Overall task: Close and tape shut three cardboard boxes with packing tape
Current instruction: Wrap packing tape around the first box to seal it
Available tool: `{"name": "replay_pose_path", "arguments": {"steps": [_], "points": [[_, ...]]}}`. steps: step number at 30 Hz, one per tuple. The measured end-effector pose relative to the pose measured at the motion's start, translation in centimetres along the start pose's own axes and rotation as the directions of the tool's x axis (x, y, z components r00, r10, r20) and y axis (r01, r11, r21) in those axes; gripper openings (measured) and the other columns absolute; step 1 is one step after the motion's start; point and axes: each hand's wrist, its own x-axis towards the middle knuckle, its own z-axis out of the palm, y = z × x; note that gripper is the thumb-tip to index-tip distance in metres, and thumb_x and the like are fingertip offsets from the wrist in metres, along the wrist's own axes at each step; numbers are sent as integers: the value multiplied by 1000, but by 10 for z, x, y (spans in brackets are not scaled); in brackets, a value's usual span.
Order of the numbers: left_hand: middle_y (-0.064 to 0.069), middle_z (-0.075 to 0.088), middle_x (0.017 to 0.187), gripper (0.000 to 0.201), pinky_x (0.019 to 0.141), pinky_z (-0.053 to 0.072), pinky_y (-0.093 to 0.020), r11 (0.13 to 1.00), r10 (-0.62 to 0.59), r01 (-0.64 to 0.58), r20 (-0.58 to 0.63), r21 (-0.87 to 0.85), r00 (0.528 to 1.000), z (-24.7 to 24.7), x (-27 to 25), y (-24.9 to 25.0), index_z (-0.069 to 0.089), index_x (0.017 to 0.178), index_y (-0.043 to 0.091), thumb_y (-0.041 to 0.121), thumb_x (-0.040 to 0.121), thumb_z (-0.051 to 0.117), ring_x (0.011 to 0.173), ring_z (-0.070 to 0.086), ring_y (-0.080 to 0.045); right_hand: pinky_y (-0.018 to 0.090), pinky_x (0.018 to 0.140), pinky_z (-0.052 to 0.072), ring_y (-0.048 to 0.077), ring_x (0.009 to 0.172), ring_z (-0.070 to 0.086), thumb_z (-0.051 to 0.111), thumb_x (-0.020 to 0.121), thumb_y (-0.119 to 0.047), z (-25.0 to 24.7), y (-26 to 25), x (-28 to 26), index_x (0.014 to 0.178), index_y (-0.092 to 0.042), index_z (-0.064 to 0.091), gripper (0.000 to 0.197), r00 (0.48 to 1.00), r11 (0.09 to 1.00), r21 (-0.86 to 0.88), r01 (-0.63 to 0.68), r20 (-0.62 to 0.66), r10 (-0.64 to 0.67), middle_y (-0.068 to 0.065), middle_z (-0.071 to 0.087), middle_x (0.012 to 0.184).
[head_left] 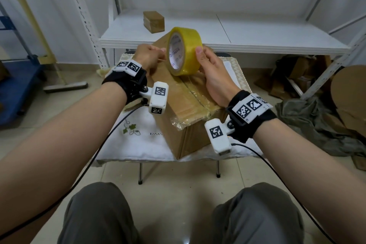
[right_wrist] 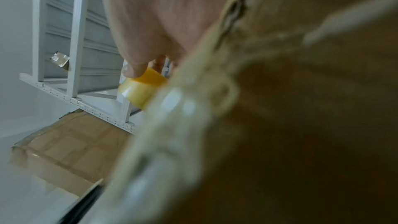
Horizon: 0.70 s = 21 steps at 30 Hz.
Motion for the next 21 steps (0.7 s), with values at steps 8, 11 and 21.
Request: {"name": "replay_pose_path", "arguments": {"steps": [8, 11, 21], "points": [[2, 67, 65, 17, 49, 48, -14, 992, 19, -35, 130, 122, 991, -17, 9, 3, 64, 74, 13, 7, 86, 73, 56, 63, -5, 68, 106, 41, 35, 108, 60, 49, 106, -33, 3, 5, 0, 126, 3, 52, 41, 999, 1000, -5, 10, 39, -10, 15, 63, 116], [6, 67, 64, 16, 48, 45, -12, 990, 4, -23, 139, 138, 990, -18, 6, 1, 66, 72, 15, 10, 85, 75, 58, 61, -3, 68, 104, 40, 33, 106, 58, 50, 105, -35, 4, 5, -1, 127, 6, 50, 46, 999, 1000, -8, 19, 35, -19, 16, 61, 115], [3, 56, 67, 23, 48, 38, -18, 954, -44, -1, 144, 300, 989, -15, 2, 9, 61, 70, 19, 12, 89, 71, 64, 50, -10, 55, 98, 50, 22, 100, 64, 48, 107, -31, 5, 4, -3, 120, 5, 52, 39, 998, 997, -76, 30, 56, -26, 5, 67, 105]]}}
